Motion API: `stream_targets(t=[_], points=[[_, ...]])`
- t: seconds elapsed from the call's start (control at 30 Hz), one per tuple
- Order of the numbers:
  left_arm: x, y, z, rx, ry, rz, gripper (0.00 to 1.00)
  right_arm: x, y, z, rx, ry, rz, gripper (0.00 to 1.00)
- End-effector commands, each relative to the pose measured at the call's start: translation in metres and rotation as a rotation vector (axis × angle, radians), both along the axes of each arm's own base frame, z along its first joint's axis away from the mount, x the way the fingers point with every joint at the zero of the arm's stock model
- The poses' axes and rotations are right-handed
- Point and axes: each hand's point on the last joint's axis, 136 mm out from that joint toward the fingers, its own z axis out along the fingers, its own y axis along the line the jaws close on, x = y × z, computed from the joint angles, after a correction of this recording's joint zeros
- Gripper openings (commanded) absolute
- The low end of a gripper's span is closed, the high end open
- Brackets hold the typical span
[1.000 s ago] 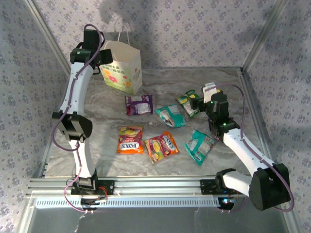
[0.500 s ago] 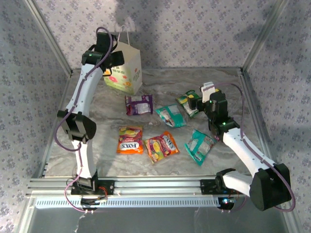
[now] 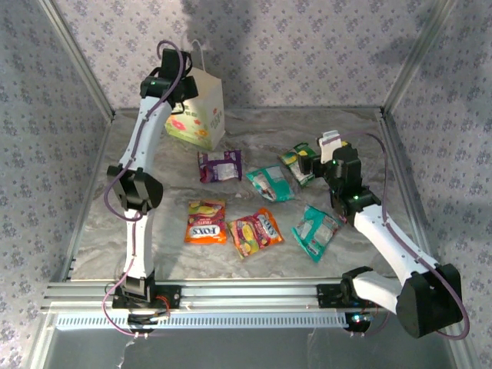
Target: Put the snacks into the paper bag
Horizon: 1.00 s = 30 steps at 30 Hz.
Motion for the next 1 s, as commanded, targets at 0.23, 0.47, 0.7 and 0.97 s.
stream_targets(t=[0.23,0.47,0.7,0.97], points=[[-0.015,0.002,0.02,0.081,-0.012,-0.009,0.1,0.001,0.003,0.014,0.007,-0.021,0.008,1.0],[-0.026,0.011,0.026,0.155,0.006,-0.016,0.0,0.001,0.005,0.013,0.005,-0.016,0.013,1.0],[-0.037,0.022,0.034,0.177,0.022,-0.052,0.0,0.001,0.008,0.014,0.019,-0.013,0.019,1.0],[-0.057,0.044,0.046,0.236,0.041,-0.055,0.0,-0.001,0.01,0.011,0.028,0.001,0.019,1.0]])
